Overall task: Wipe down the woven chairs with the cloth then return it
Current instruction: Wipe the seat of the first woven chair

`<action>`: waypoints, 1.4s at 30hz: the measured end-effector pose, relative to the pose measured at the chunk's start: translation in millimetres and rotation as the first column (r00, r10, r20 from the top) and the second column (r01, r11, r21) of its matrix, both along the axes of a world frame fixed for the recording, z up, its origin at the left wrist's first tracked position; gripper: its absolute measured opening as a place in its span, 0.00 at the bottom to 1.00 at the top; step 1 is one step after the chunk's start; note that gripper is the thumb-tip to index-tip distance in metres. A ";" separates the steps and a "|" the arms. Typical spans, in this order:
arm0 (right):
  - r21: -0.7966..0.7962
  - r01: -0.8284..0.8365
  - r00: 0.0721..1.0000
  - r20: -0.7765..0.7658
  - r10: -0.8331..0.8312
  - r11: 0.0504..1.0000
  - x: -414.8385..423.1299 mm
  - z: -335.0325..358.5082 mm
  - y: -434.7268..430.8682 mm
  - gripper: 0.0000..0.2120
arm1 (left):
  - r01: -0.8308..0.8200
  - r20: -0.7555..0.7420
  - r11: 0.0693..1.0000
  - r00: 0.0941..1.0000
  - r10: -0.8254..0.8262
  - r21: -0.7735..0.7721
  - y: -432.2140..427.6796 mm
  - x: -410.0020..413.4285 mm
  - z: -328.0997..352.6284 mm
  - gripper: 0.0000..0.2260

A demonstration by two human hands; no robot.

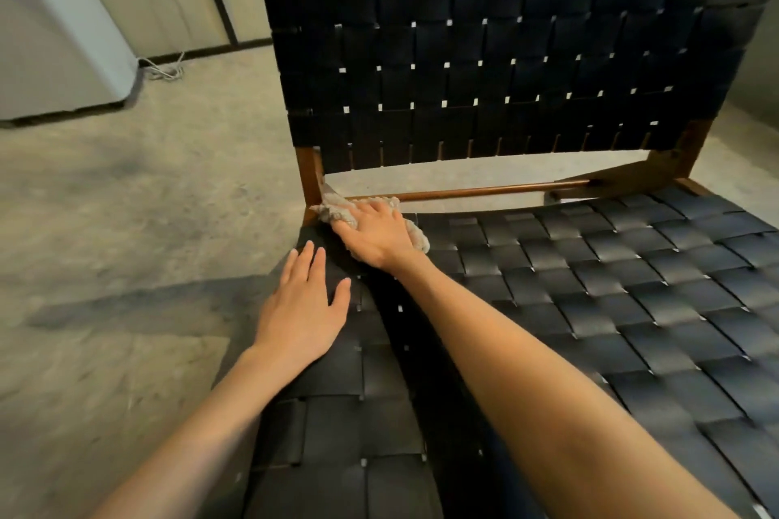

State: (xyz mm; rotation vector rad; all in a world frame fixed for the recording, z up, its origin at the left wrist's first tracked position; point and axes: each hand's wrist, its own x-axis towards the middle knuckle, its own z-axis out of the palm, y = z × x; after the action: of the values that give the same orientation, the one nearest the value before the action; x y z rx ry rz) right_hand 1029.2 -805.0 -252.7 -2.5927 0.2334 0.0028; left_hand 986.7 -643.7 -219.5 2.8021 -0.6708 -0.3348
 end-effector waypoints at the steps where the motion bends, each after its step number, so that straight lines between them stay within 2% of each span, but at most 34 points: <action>1: -0.018 0.008 1.000 0.015 -0.007 1.000 -1.5 -0.6 0.8 0.26 | -0.006 0.003 1.000 1.000 0.006 -0.009 -0.3 -0.8 -0.5 0.29; 8: -0.259 0.223 0.975 0.061 -0.214 0.940 -52.8 -4.1 -38.0 0.26 | 0.025 0.036 1.000 0.999 -0.025 0.008 -3.3 4.1 -6.8 0.28; 12: -0.390 0.403 0.905 0.037 -0.424 0.828 -111.9 -3.1 -104.8 0.26 | 0.029 0.074 0.999 0.997 -0.032 0.036 -4.9 2.5 -7.0 0.29; 16: -0.385 0.524 0.829 0.028 -0.558 0.759 -146.0 2.2 -131.7 0.26 | 0.056 0.050 0.998 0.997 -0.057 0.025 -3.2 0.2 -2.7 0.29; 18: -0.325 0.533 0.832 0.033 -0.554 0.781 -139.7 5.0 -114.9 0.24 | 0.074 0.046 0.997 0.996 -0.074 0.011 1.5 -3.8 0.3 0.29; 20: -0.229 0.478 0.876 0.052 -0.480 0.848 -125.0 8.4 -83.0 0.23 | 0.083 0.032 0.996 0.996 -0.082 -0.024 8.8 -9.9 2.9 0.28; 24: -0.057 0.278 0.960 0.057 -0.275 0.959 -79.4 18.6 -0.6 0.20 | 0.095 -0.001 0.990 0.995 -0.096 -0.105 29.1 -27.1 5.9 0.28; 28: 0.117 0.064 0.995 0.073 -0.073 0.991 -39.3 32.7 60.0 0.18 | 0.076 -0.029 0.983 0.996 -0.082 -0.169 44.8 -43.3 7.7 0.30; 31: 0.072 0.049 0.995 0.078 -0.055 0.996 -34.7 32.8 69.8 0.18 | 0.061 -0.015 0.982 0.998 -0.064 -0.180 51.0 -49.1 8.9 0.30; 36: -0.067 0.131 0.990 0.052 -0.128 0.989 -61.4 26.5 51.9 0.21 | 0.095 0.015 0.984 0.995 -0.094 -0.153 51.2 -53.4 11.8 0.28; 39: -0.204 0.207 0.976 -0.018 -0.215 0.957 -93.1 21.7 25.4 0.24 | 0.138 0.007 0.985 0.990 -0.138 -0.098 49.1 -52.7 12.4 0.28; 42: -0.329 0.340 0.923 -0.061 -0.379 0.881 -132.8 19.2 -19.1 0.27 | 0.225 0.045 0.974 0.974 -0.224 -0.023 42.2 -53.9 14.3 0.26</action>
State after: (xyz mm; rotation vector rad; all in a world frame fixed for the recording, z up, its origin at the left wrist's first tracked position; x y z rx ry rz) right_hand 896.4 -824.1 -233.5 -2.8233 0.8229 -0.0075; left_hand 932.8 -601.5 -205.2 2.7174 -0.9984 -0.3050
